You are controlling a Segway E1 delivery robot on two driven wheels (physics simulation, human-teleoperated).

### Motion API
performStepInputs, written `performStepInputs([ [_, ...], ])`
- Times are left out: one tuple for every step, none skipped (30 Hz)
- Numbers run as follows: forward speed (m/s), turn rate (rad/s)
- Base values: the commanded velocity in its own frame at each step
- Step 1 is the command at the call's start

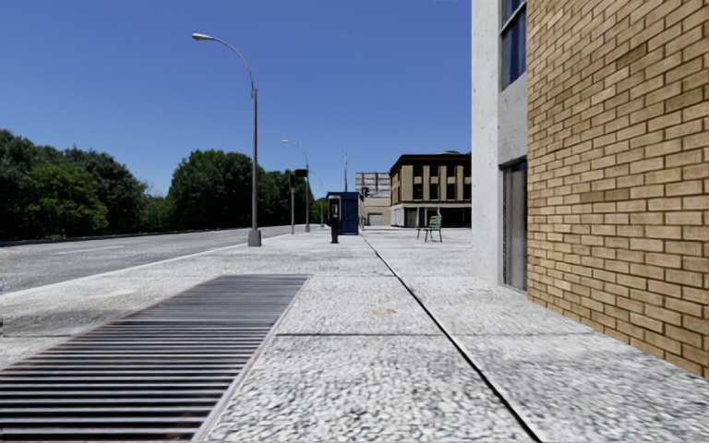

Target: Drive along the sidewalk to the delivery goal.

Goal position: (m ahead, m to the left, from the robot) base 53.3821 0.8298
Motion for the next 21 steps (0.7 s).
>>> performStepInputs([
  [2.0,-0.33],
  [2.0,-0.33],
  [2.0,-0.33],
  [2.0,-0.33],
  [2.0,-0.33],
  [2.0,-0.33],
  [2.0,-0.32],
  [2.0,-0.32],
  [2.0,-0.31],
  [2.0,-0.31],
  [2.0,-0.31],
  [2.0,-0.31],
  [2.0,-0.31],
  [2.0,-0.31],
  [2.0,-0.27],
  [2.0,-0.27],
  [2.0,0.0],
  [2.0,0.0],
  [2.0,0.0],
  [2.0,0.0],
  [2.0,0.0],
])
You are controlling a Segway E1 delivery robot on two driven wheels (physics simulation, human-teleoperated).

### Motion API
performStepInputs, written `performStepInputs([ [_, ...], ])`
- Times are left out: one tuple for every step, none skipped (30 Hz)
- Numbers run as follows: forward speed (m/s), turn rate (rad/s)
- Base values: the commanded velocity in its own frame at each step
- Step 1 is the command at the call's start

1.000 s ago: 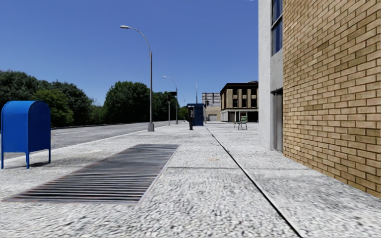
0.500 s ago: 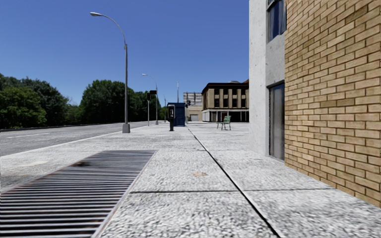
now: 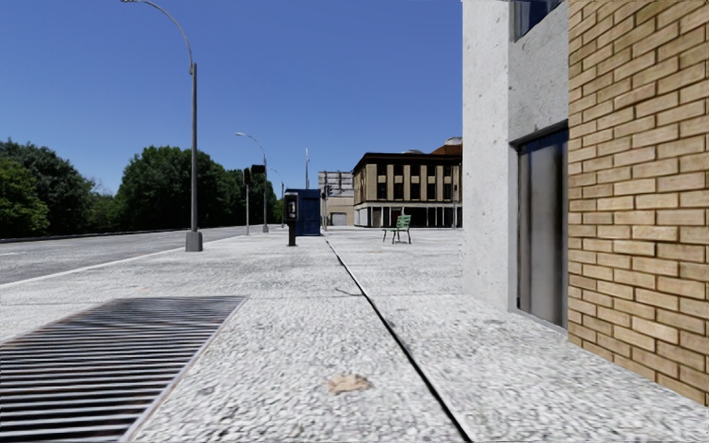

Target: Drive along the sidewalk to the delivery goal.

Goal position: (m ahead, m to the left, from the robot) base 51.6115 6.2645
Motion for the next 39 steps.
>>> performStepInputs([
  [2.0,0.0],
  [2.0,0.0],
  [2.0,0.0],
  [2.0,0.0],
  [2.0,0.0],
  [2.0,0.0],
  [2.0,0.0],
  [2.0,0.0],
  [2.0,0.0],
  [2.0,0.0],
  [2.0,0.0],
  [2.0,0.0],
  [2.0,0.0],
  [2.0,0.0],
  [2.0,0.0],
  [2.0,0.0],
  [2.0,0.0],
  [2.0,-0.03],
  [2.0,-0.19],
  [2.0,-0.19],
  [2.0,-0.27],
  [2.0,-0.29],
  [2.0,-0.3],
  [2.0,-0.27],
  [2.0,-0.27],
  [2.0,-0.2],
  [2.0,-0.04],
  [2.0,0.0],
  [2.0,0.0],
  [2.0,0.0],
  [2.0,0.0],
  [2.0,0.0],
  [2.0,0.0],
  [2.0,0.0],
  [2.0,0.0],
  [2.0,0.0],
  [2.0,0.0],
  [2.0,0.0],
  [2.0,0.0],
])
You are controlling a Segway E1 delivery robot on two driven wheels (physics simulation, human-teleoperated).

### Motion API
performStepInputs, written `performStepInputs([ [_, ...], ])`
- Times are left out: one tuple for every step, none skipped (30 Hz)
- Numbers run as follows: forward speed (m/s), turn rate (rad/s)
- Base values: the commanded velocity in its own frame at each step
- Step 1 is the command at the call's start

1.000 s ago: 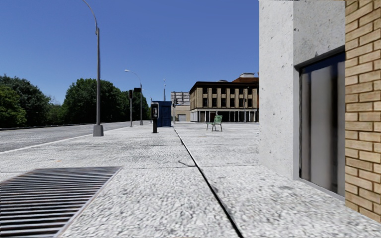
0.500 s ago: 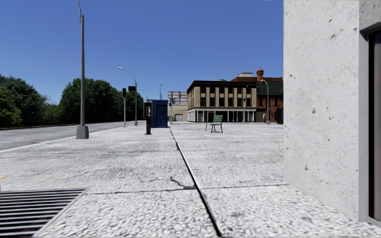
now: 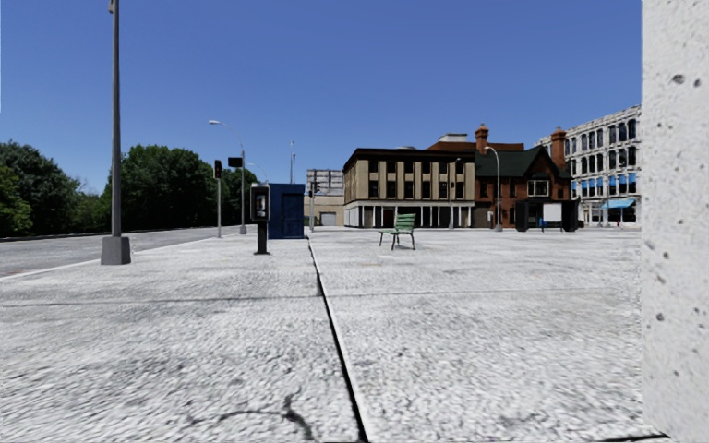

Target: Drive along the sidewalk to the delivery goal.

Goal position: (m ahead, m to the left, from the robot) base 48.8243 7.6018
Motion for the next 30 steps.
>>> performStepInputs([
  [2.0,0.0],
  [2.0,0.0],
  [2.0,0.0],
  [2.0,0.0],
  [2.0,0.0],
  [2.0,0.0],
  [2.0,0.0],
  [2.0,0.0],
  [2.0,0.0],
  [2.0,0.0],
  [2.0,0.0],
  [2.0,0.0],
  [2.0,0.0],
  [2.0,0.0],
  [2.0,0.0],
  [2.0,0.0],
  [2.0,0.0],
  [2.0,0.0],
  [2.0,0.0],
  [2.0,0.0],
  [2.0,0.0],
  [2.0,0.0],
  [2.0,0.0],
  [2.0,0.0],
  [2.0,0.0],
  [2.0,0.0],
  [2.0,0.0],
  [2.0,0.0],
  [2.0,0.0],
  [2.0,0.0],
])
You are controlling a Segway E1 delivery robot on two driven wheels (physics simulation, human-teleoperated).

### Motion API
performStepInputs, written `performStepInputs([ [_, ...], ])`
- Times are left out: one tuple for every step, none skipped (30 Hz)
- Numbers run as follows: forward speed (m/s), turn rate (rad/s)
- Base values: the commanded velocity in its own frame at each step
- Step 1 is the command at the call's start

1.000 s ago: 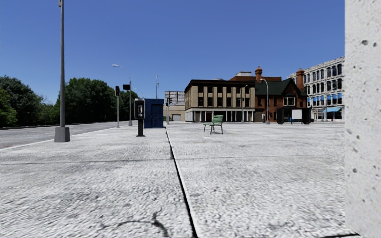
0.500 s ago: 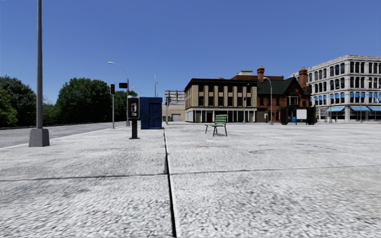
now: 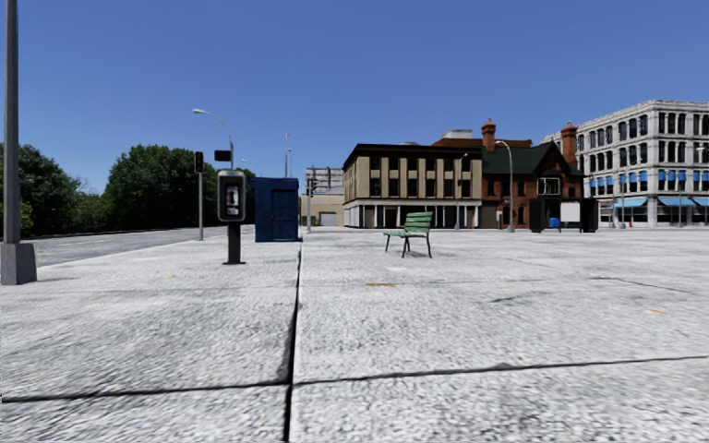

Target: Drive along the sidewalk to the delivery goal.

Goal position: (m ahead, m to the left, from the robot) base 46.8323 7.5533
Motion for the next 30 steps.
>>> performStepInputs([
  [2.0,0.0],
  [2.0,0.0],
  [2.0,0.0],
  [2.0,0.0],
  [2.0,0.0],
  [2.0,0.0],
  [2.0,0.0],
  [2.0,0.0],
  [2.0,0.0],
  [2.0,0.0],
  [2.0,0.0],
  [2.0,0.0],
  [2.0,0.0],
  [2.0,0.0],
  [2.0,0.0],
  [2.0,0.0],
  [2.0,0.0],
  [2.0,0.0],
  [2.0,0.0],
  [2.0,0.0],
  [2.0,0.0],
  [2.0,0.0],
  [2.0,0.0],
  [2.0,0.0],
  [2.0,0.0],
  [2.0,0.0],
  [2.0,0.0],
  [2.0,0.0],
  [2.0,0.0],
  [2.0,0.0],
])
